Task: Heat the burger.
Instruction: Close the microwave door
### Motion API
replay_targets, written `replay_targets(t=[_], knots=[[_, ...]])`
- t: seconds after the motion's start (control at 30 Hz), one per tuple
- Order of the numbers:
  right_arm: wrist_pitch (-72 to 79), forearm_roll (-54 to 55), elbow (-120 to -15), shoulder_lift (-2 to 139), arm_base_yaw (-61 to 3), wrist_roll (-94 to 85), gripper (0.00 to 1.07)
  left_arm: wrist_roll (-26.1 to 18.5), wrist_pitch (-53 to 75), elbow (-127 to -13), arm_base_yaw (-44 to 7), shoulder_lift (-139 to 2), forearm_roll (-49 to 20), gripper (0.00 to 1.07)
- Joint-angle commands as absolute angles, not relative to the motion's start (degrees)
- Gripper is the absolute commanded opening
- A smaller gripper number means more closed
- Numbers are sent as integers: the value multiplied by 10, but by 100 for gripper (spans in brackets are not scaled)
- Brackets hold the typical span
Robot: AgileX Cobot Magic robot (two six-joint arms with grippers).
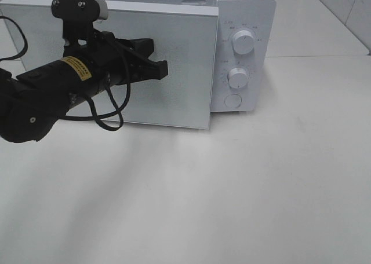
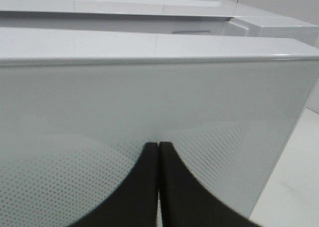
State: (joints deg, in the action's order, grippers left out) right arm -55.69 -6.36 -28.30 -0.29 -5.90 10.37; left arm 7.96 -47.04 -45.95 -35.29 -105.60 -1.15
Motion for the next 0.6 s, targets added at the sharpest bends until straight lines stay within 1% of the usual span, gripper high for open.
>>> replay_targets(t=[0.03,0.23,0.43,0.6], knots=[[-553,-66,-282,-18,-55,101,76,77,-473,-487,-355,-1074,-30,0],[-553,-66,-282,-18,-55,101,76,77,-476,-512,-355,-1097,-55,0],[-553,-66,-282,-18,-55,101,76,75,-477,-533,-355,-1117,-56,0],[-553,-66,-282,-18,-55,101,76,75,-476,-574,-355,-1148,-64,0]])
